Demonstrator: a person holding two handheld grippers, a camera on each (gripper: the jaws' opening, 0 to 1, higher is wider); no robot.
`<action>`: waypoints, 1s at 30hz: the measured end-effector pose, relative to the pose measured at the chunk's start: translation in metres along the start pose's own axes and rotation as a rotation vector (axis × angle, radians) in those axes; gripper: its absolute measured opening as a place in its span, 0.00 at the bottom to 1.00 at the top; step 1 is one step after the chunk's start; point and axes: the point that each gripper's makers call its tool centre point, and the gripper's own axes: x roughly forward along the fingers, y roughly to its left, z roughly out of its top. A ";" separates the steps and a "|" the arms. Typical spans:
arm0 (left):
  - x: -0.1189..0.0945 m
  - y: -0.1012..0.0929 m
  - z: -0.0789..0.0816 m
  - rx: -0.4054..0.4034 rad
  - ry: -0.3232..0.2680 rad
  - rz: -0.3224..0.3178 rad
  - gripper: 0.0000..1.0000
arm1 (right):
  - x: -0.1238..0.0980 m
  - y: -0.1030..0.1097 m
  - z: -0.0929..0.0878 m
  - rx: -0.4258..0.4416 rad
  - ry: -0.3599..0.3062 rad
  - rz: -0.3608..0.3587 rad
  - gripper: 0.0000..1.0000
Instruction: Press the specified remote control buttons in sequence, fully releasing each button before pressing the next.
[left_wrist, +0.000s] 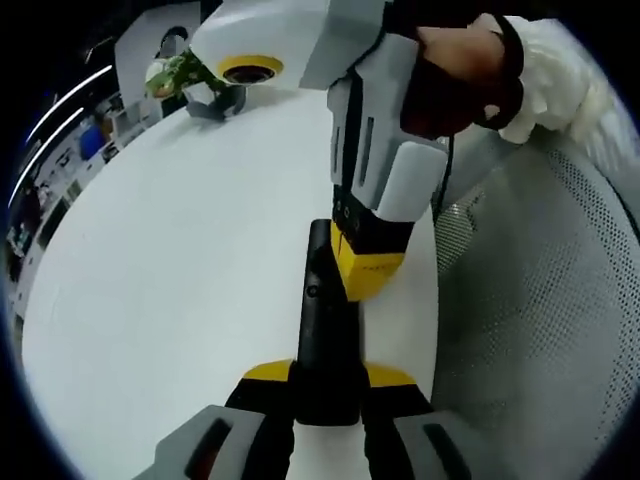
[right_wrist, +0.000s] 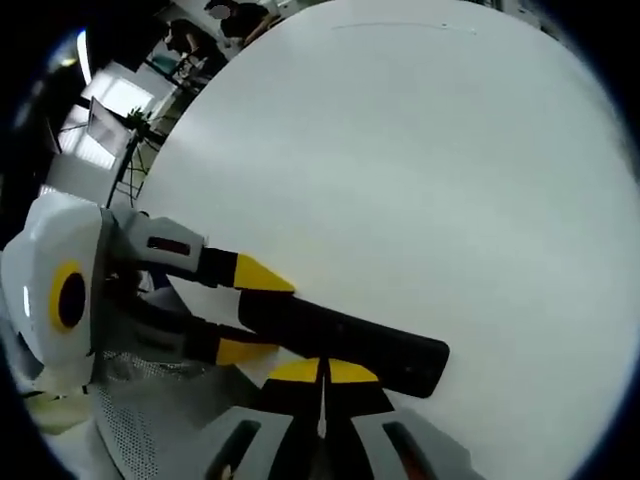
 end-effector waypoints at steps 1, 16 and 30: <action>0.000 0.000 0.001 0.027 -0.016 -0.004 0.23 | 0.000 0.000 0.000 0.000 -0.001 0.004 0.00; 0.000 0.001 0.002 -0.002 -0.120 0.000 0.23 | -0.002 0.008 0.019 -0.023 -0.107 0.063 0.00; 0.000 0.000 0.003 -0.010 -0.148 0.016 0.23 | 0.003 0.008 0.019 -0.051 -0.113 0.050 0.00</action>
